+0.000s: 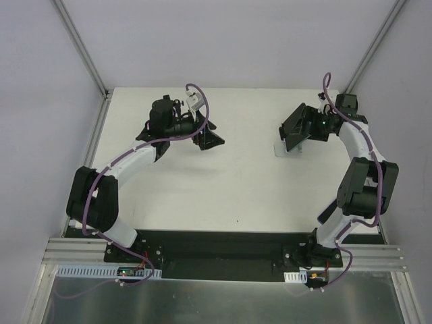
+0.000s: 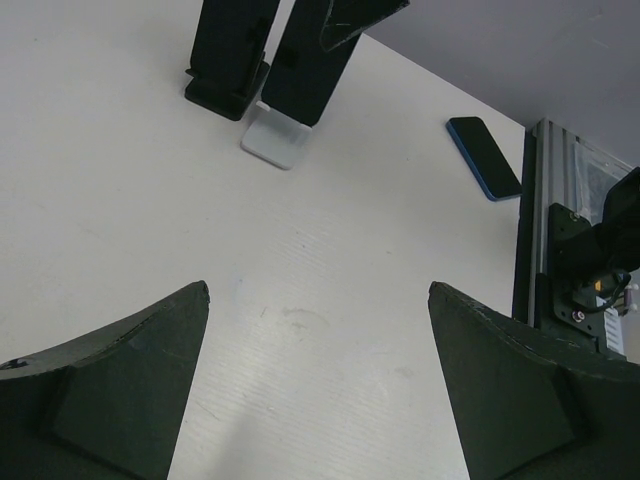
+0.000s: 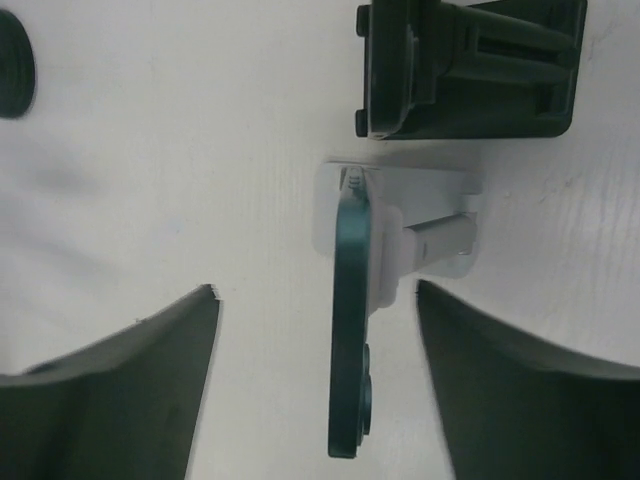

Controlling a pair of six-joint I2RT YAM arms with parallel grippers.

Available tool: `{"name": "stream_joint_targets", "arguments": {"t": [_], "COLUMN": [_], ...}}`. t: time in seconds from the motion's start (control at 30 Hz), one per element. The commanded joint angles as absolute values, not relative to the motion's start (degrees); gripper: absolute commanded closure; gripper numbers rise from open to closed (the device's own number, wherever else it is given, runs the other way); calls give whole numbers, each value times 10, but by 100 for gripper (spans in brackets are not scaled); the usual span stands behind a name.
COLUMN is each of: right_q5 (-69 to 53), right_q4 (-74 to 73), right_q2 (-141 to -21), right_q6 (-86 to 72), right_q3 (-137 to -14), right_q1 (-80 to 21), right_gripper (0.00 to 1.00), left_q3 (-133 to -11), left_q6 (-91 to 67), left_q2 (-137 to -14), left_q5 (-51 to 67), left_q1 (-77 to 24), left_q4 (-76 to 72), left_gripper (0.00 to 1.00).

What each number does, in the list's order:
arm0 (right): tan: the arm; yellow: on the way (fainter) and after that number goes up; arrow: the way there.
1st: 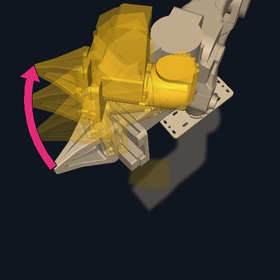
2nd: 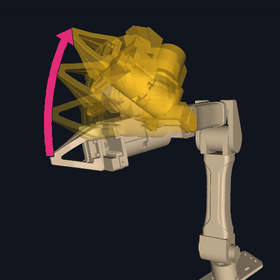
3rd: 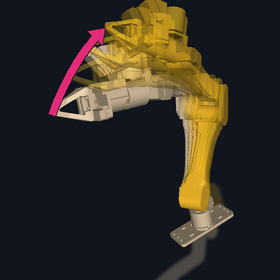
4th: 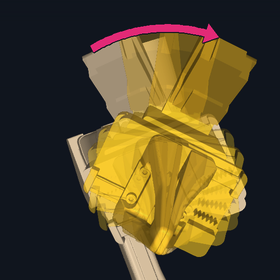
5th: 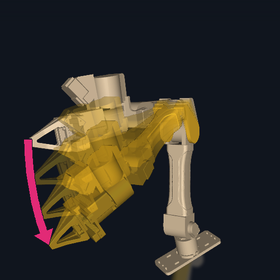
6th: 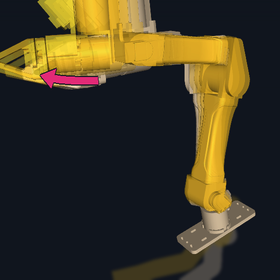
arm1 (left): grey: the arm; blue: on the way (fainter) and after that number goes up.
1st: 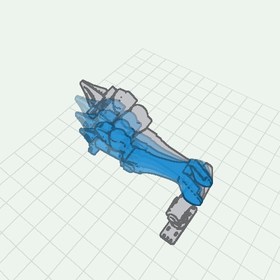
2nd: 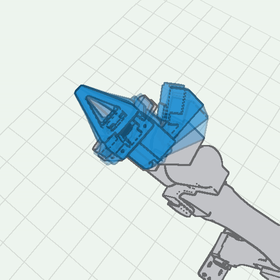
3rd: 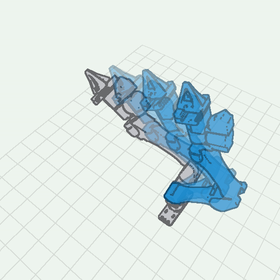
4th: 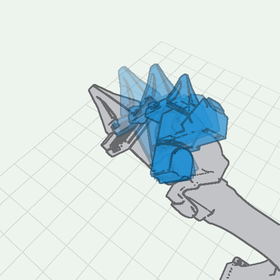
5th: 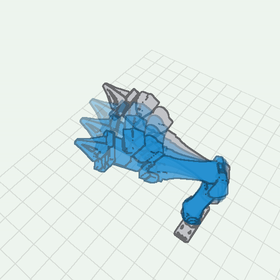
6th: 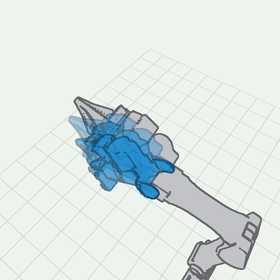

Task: Place the phone on the phone stand

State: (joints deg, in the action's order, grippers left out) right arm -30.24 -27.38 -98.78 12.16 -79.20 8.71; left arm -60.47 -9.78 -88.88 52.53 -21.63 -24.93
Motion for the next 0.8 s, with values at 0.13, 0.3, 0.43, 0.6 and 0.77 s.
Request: {"name": "stream_joint_targets", "arguments": {"t": [0.13,0.3,0.43,0.6,0.77], "right_q5": [-218,-85,57,146,78], "right_q4": [-309,-314,-302,-198,58], "right_q2": [-917,-825,-772,-724,-832], "right_q6": [92,77,98,64,26], "right_q3": [-798,-769,-767,-725,-714], "right_q1": [67,42,-17,-148,-291], "right_gripper": [4,4,4,4,4], "left_q3": [-591,-549,-488,-413,-365], "left_q6": [-104,-89,-122,-257,-392], "left_q2": [-869,-822,-775,-719,-715], "left_q5": [514,405,275,76,89], "left_q1": [-213,-210,-201,-155,-33], "left_q4": [-289,-292,-358,-382,-380], "left_gripper": [11,10,10,10,10]}}
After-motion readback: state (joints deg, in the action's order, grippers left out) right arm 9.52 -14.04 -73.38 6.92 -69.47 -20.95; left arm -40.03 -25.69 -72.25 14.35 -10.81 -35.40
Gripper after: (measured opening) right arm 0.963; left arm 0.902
